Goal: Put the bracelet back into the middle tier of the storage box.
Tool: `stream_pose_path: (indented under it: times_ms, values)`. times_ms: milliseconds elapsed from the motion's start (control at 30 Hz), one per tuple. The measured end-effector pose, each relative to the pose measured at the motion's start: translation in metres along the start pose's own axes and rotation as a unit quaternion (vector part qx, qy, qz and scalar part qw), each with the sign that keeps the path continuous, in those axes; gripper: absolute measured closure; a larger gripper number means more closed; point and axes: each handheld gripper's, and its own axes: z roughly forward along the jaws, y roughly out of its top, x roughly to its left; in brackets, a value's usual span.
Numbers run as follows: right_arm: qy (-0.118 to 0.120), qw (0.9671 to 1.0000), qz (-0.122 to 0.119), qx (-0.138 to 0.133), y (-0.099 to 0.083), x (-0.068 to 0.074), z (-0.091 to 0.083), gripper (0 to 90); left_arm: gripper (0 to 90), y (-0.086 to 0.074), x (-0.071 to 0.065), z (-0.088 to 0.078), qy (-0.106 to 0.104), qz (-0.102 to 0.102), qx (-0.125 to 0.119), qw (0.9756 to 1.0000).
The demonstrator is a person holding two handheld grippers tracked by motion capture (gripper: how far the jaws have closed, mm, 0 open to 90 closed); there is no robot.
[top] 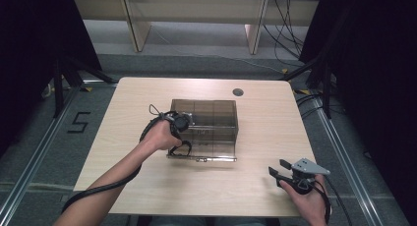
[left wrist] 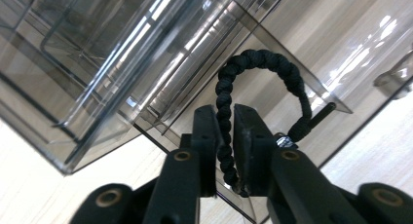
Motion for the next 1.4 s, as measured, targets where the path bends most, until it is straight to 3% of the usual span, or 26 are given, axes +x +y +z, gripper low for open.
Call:
stream_pose_path:
  times_ms: [100, 133, 167, 200, 467, 533, 567, 667, 700, 733, 767, 833, 867, 933, 1033, 1100, 1200, 1233, 1267, 1333, 1367, 1400]
  values:
    - [-0.005, 0.9998, 0.017, 0.009, -0.001, 0.003, -0.001, 43.8, 75.0, -0.002, 0.001, -0.006, -0.001, -0.003, -0.007, 1.0000]
    - [-0.004, 1.0000, 0.007, 0.005, 0.000, 0.002, 0.000, 43.8, 74.1, -0.003, 0.001, -0.007, -0.001, -0.004, -0.009, 1.0000]
    - [-0.004, 0.9997, 0.020, 0.010, 0.000, 0.004, -0.001, 43.8, 73.1, -0.004, 0.002, -0.008, 0.000, -0.002, -0.011, 0.9999]
    - [-0.003, 1.0000, 0.002, 0.003, 0.000, 0.001, 0.000, 43.8, 72.1, -0.006, 0.002, -0.010, 0.000, -0.005, -0.015, 0.9999]
    - [-0.004, 0.9998, 0.016, 0.009, -0.001, 0.004, -0.001, 43.7, 64.1, -0.020, 0.003, -0.022, -0.017, -0.014, -0.042, 0.9989]
    - [-0.004, 1.0000, 0.007, 0.004, 0.000, 0.002, 0.000, 43.7, 62.6, -0.027, 0.005, -0.026, -0.019, -0.019, -0.050, 0.9984]
    - [-0.003, 0.9998, 0.016, 0.008, 0.000, 0.004, -0.001, 43.8, 61.9, -0.030, 0.005, -0.027, -0.017, -0.020, -0.055, 0.9981]
    - [-0.004, 1.0000, 0.002, 0.003, 0.000, 0.002, 0.000, 43.8, 59.0, -0.039, 0.006, -0.031, -0.016, -0.028, -0.069, 0.9971]
    - [-0.004, 0.9999, 0.012, 0.007, 0.000, 0.004, 0.000, 43.7, 57.5, -0.043, 0.007, -0.032, -0.015, -0.028, -0.080, 0.9963]
    - [-0.002, 1.0000, -0.004, 0.001, 0.000, 0.001, 0.000, 43.7, 55.6, -0.048, 0.008, -0.033, -0.019, -0.027, -0.086, 0.9958]
    - [-0.001, 1.0000, -0.003, -0.001, 0.000, 0.001, 0.000, 43.8, 54.1, -0.051, 0.008, -0.034, -0.022, -0.032, -0.091, 0.9951]
    - [-0.001, 1.0000, -0.002, -0.001, 0.000, 0.001, 0.000, 43.7, 51.6, -0.061, 0.010, -0.035, -0.017, -0.035, -0.106, 0.9936]
    - [-0.004, 0.9999, 0.014, 0.007, 0.000, 0.004, -0.001, 43.7, 50.3, -0.064, 0.011, -0.035, -0.014, -0.038, -0.113, 0.9928]
    - [-0.006, 1.0000, -0.005, 0.000, 0.000, 0.002, 0.001, 43.8, 48.1, -0.074, 0.013, -0.036, -0.012, -0.043, -0.127, 0.9909]
    - [-0.001, 1.0000, -0.002, 0.000, 0.000, 0.002, 0.001, 43.8, 44.1, -0.088, 0.014, -0.036, -0.008, -0.057, -0.146, 0.9876]
    - [-0.008, 0.9999, -0.012, -0.003, 0.000, 0.001, 0.001, 43.8, 41.1, -0.098, 0.015, -0.035, -0.006, -0.061, -0.153, 0.9864]
    - [-0.001, 1.0000, -0.001, -0.001, 0.000, 0.003, 0.001, 43.7, 39.0, -0.113, 0.015, -0.031, 0.002, -0.074, -0.171, 0.9825]
    - [-0.001, 1.0000, -0.005, 0.001, 0.000, 0.002, 0.001, 43.7, 38.6, -0.117, 0.013, -0.032, -0.001, -0.086, -0.170, 0.9817]
    - [-0.001, 1.0000, -0.006, 0.001, 0.000, 0.002, 0.001, 43.7, 37.8, -0.121, 0.014, -0.029, 0.004, -0.081, -0.188, 0.9788]
    - [0.000, 1.0000, -0.006, 0.002, 0.001, 0.002, 0.001, 43.7, 35.7, -0.128, 0.014, -0.029, 0.004, -0.081, -0.200, 0.9764]
    - [-0.003, 0.9999, 0.011, 0.003, 0.000, 0.005, 0.000, 43.8, 35.3, -0.133, 0.014, -0.026, 0.005, -0.088, -0.219, 0.9717]
    - [-0.003, 0.9999, 0.014, 0.004, 0.000, 0.005, 0.000, 43.8, 35.0, -0.137, 0.014, -0.024, 0.005, -0.089, -0.226, 0.9700]
